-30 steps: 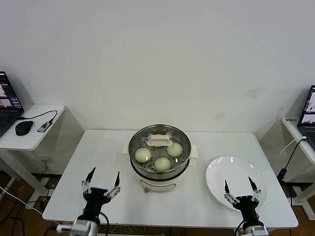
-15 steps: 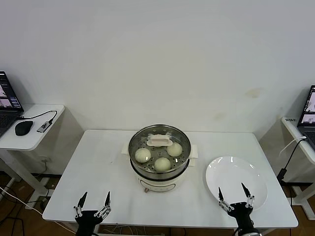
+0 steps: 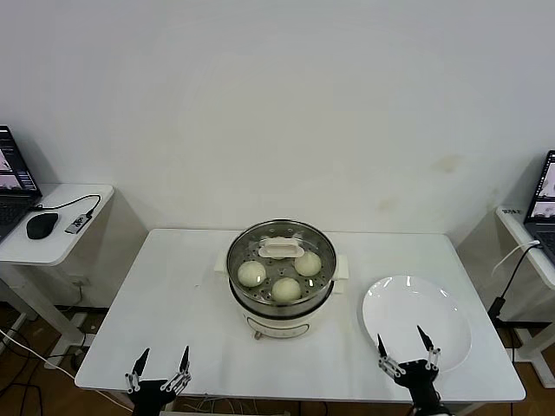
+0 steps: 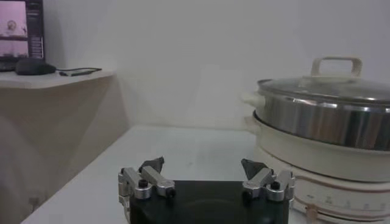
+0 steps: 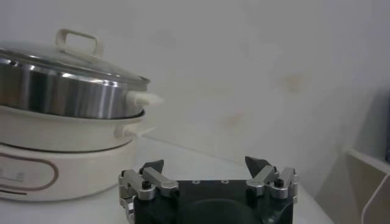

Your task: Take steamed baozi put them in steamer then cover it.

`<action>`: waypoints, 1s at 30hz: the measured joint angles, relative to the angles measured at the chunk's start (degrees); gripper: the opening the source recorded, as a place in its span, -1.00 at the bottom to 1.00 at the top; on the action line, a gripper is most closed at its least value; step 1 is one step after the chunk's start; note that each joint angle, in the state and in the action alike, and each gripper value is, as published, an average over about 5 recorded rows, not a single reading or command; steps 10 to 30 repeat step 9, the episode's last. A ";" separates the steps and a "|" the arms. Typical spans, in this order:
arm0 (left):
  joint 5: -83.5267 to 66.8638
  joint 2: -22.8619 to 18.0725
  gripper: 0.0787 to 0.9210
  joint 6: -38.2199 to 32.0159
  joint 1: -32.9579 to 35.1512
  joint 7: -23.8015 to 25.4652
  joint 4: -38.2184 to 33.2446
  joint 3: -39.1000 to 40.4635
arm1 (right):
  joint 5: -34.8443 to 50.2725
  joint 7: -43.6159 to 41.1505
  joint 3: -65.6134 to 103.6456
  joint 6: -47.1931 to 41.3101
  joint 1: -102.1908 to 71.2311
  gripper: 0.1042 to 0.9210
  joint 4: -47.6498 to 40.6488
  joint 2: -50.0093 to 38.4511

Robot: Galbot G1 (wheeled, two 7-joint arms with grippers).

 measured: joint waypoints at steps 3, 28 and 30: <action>-0.10 -0.01 0.77 -0.01 0.03 0.23 0.39 -0.10 | 0.50 -0.30 -0.47 -0.41 -0.38 0.76 0.40 -0.24; 0.13 -0.13 0.77 -0.10 0.42 0.54 0.60 -0.12 | 1.55 -0.59 -1.10 -1.31 -0.74 0.76 1.19 -0.63; 0.13 -0.13 0.77 -0.10 0.42 0.54 0.60 -0.12 | 1.55 -0.59 -1.10 -1.31 -0.74 0.76 1.19 -0.63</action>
